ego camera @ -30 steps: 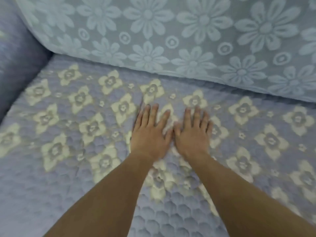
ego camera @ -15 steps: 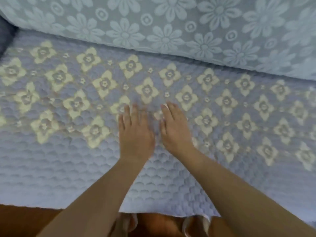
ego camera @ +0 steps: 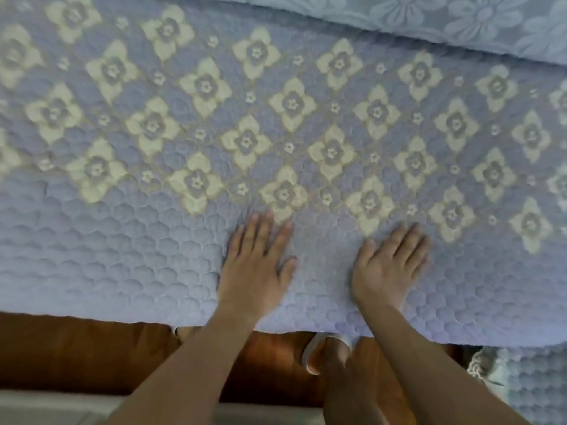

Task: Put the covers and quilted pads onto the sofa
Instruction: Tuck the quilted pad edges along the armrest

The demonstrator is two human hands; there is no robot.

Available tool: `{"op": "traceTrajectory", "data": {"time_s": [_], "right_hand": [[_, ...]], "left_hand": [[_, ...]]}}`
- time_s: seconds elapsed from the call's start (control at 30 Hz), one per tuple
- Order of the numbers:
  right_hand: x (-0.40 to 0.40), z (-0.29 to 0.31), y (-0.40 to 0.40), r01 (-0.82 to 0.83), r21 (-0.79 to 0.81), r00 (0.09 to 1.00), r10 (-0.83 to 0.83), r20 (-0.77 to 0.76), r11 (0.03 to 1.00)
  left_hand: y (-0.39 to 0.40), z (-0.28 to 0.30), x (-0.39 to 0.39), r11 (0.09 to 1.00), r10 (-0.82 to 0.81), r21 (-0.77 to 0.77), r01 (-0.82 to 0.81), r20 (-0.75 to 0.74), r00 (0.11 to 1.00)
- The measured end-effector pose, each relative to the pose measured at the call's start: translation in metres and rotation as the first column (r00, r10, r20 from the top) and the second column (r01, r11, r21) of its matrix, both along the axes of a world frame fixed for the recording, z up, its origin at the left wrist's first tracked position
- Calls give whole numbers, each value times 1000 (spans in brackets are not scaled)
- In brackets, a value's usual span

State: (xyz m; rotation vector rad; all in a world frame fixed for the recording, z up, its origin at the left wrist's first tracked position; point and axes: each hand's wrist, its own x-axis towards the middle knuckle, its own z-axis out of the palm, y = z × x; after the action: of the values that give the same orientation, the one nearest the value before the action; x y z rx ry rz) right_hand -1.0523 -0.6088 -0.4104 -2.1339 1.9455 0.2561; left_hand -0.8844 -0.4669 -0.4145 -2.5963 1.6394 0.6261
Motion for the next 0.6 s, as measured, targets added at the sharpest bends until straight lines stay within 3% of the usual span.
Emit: {"op": "traceTrajectory", "data": {"time_s": [0.1,0.17,0.23,0.33,0.37,0.4,0.5,0.6], "right_hand": [[81,-2,49,-323,81,946,319,59,943],[148,-4,87,-560,112,824,539,174,821],[204,2,105,-672,135,734,631,253,728],[231,18,89,-875,84,482,839,251,477],[232,20,73,-889,74,456,861,224,452],[234,21,55,-859,64,510,837,199,508],[250,20,-3,-605,61,796,600,85,794],[302,15,-2,-424,117,906,419,66,898]], "left_hand": [[68,9,89,985,107,115,-125,150,983],[99,21,122,923,298,189,-334,195,934],[112,31,135,830,465,229,-509,223,857],[102,47,136,787,556,214,-578,161,816],[89,51,136,813,546,162,-559,119,829],[75,53,136,850,511,103,-517,74,856],[41,45,152,935,355,15,-355,-55,933],[61,24,207,914,405,-8,-406,-26,914]]}}
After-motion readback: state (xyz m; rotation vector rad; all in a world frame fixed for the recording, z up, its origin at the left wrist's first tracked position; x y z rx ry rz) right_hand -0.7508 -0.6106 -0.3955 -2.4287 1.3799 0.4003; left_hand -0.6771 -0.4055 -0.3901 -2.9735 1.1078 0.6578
